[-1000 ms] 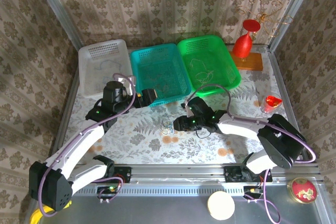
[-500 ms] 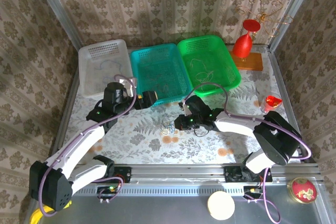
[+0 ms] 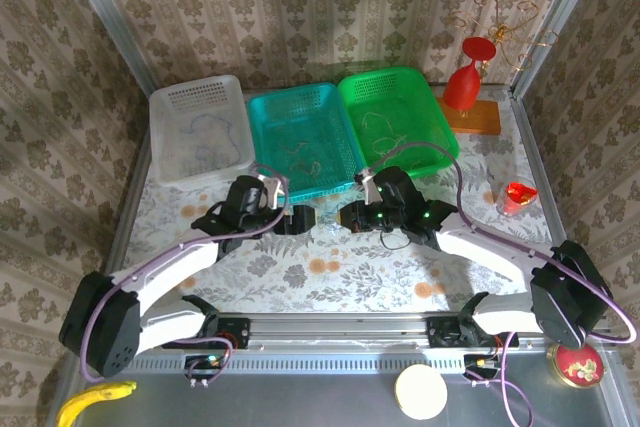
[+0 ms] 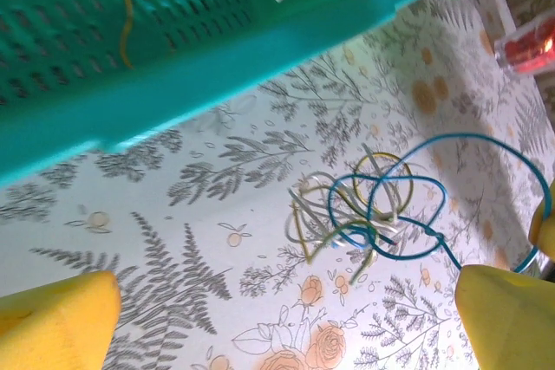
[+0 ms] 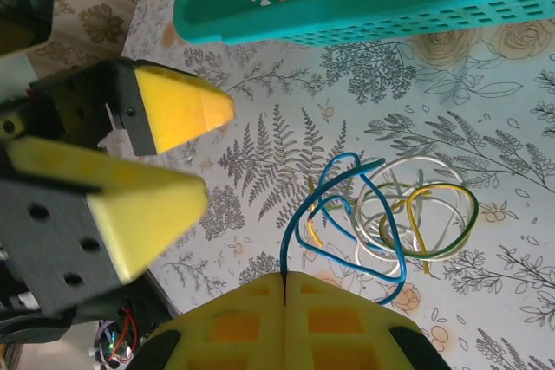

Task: Untangle the cables

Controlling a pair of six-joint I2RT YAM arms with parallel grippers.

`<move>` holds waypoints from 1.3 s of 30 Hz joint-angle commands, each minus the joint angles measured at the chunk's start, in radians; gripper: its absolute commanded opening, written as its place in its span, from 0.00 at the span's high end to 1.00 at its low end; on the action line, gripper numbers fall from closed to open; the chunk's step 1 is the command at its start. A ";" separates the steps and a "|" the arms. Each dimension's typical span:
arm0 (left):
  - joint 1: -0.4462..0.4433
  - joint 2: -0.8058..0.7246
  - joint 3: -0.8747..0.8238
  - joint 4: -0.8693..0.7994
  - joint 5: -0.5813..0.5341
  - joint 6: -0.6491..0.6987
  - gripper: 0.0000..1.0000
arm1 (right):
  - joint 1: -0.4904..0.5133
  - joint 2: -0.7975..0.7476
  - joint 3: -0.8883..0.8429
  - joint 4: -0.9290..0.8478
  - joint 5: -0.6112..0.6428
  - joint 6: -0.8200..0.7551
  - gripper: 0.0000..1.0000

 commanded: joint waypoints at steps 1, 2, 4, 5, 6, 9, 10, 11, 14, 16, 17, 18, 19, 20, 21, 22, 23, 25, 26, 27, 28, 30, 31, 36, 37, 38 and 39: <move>-0.042 0.055 0.003 0.088 -0.019 0.031 0.00 | -0.005 -0.014 0.010 -0.015 -0.028 0.001 1.00; -0.055 0.075 0.008 0.100 -0.022 0.033 0.00 | -0.005 -0.015 0.010 -0.015 -0.027 0.001 1.00; -0.075 0.110 0.021 0.118 -0.030 0.040 0.00 | -0.007 -0.016 0.009 -0.015 -0.026 0.003 1.00; -0.085 0.133 0.030 0.123 -0.033 0.043 0.00 | -0.007 -0.018 0.007 -0.012 -0.028 0.004 1.00; -0.091 0.151 0.036 0.128 -0.034 0.046 0.00 | -0.007 -0.020 0.007 -0.011 -0.028 0.006 1.00; -0.108 0.201 0.049 0.152 -0.036 0.049 0.00 | -0.007 -0.026 0.003 -0.003 -0.034 0.014 1.00; -0.111 0.217 0.052 0.159 -0.040 0.050 0.00 | -0.007 -0.028 0.000 -0.001 -0.038 0.018 1.00; -0.115 0.233 0.054 0.167 -0.047 0.050 0.00 | -0.007 -0.034 -0.003 0.002 -0.041 0.023 1.00; -0.120 0.271 0.052 0.196 -0.071 0.044 0.00 | -0.007 -0.046 -0.006 0.004 -0.046 0.034 1.00; -0.121 0.292 0.048 0.220 -0.083 0.041 0.00 | -0.007 -0.054 -0.007 0.007 -0.050 0.044 1.00; -0.121 0.307 0.046 0.228 -0.091 0.041 0.00 | -0.007 -0.060 -0.006 0.009 -0.053 0.049 1.00; -0.120 0.319 0.046 0.234 -0.096 0.039 0.00 | -0.007 -0.065 -0.002 0.010 -0.058 0.052 1.00; -0.120 0.331 0.045 0.242 -0.100 0.040 0.00 | -0.007 -0.072 0.003 0.010 -0.062 0.056 1.00; -0.121 0.343 0.042 0.247 -0.101 0.042 0.00 | -0.007 -0.081 0.010 0.007 -0.065 0.060 1.00; -0.121 0.354 0.041 0.251 -0.102 0.042 0.00 | -0.008 -0.090 0.018 0.002 -0.067 0.062 1.00; -0.122 0.364 0.038 0.254 -0.102 0.043 0.00 | -0.008 -0.101 0.029 -0.003 -0.070 0.063 1.00; -0.121 0.371 0.033 0.256 -0.102 0.044 0.00 | -0.010 -0.111 0.040 -0.008 -0.074 0.066 1.00; -0.121 0.379 0.022 0.264 -0.102 0.045 0.00 | -0.013 -0.130 0.060 -0.011 -0.084 0.076 1.00; -0.120 0.381 0.015 0.268 -0.103 0.045 0.00 | -0.016 -0.141 0.070 -0.012 -0.087 0.082 1.00; -0.120 0.379 0.008 0.273 -0.102 0.045 0.00 | -0.018 -0.150 0.078 -0.013 -0.089 0.084 1.00; -0.121 0.375 0.000 0.273 -0.105 0.045 0.00 | -0.023 -0.160 0.086 -0.016 -0.089 0.089 1.00; -0.119 0.367 -0.014 0.274 -0.107 0.044 0.00 | -0.032 -0.175 0.097 -0.015 -0.093 0.098 1.00; -0.119 0.360 -0.020 0.274 -0.108 0.045 0.00 | -0.036 -0.184 0.101 -0.012 -0.098 0.103 1.00; -0.110 0.333 -0.042 0.270 -0.109 0.044 0.00 | -0.063 -0.203 0.113 -0.002 -0.115 0.124 1.00; -0.110 0.324 -0.045 0.268 -0.106 0.045 0.00 | -0.067 -0.203 0.112 -0.004 -0.116 0.125 1.00; -0.108 0.312 -0.047 0.265 -0.107 0.048 0.00 | -0.070 -0.205 0.112 -0.007 -0.116 0.123 1.00; -0.108 0.301 -0.050 0.259 -0.106 0.049 0.00 | -0.074 -0.206 0.110 -0.009 -0.115 0.123 1.00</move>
